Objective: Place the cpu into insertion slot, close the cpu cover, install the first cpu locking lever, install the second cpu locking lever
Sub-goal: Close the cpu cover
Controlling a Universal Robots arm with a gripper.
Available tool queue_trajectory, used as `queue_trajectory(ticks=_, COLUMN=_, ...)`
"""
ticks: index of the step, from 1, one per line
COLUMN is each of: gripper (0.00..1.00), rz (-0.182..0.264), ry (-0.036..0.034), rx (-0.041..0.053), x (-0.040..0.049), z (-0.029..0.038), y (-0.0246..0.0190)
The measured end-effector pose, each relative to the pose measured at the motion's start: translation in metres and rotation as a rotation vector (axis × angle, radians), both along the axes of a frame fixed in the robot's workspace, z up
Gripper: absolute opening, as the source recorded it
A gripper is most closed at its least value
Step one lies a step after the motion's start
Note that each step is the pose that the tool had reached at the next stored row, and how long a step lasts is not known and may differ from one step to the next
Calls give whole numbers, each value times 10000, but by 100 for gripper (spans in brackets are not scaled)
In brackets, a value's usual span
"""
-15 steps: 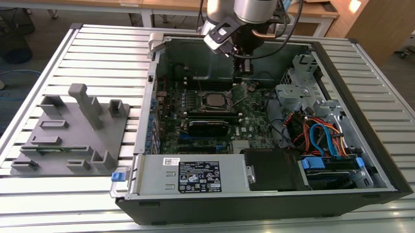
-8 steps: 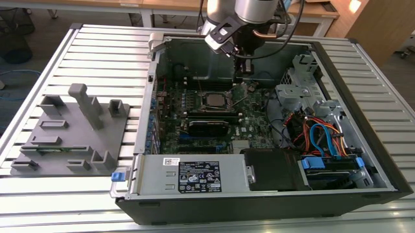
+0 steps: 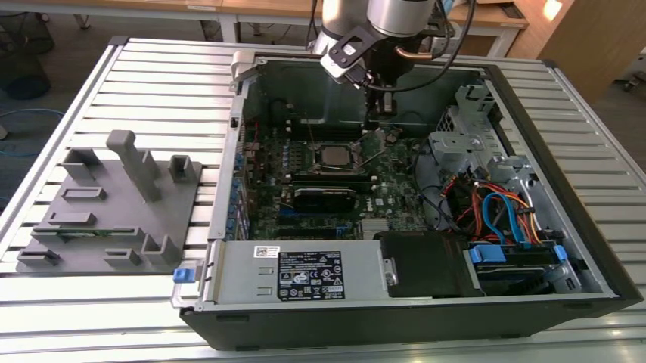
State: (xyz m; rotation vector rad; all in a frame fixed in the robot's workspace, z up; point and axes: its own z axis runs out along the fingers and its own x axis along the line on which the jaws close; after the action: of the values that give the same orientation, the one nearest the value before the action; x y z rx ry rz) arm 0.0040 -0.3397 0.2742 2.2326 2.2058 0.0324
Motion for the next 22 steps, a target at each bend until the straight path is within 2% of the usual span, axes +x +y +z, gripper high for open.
queue_trajectory(ticks=12, gripper=10, rz=0, ry=0, rx=0, x=54, z=-2, y=0)
queue_trajectory(ticks=22, gripper=10, rz=0, ry=50, rx=0, x=226, z=-37, y=0)
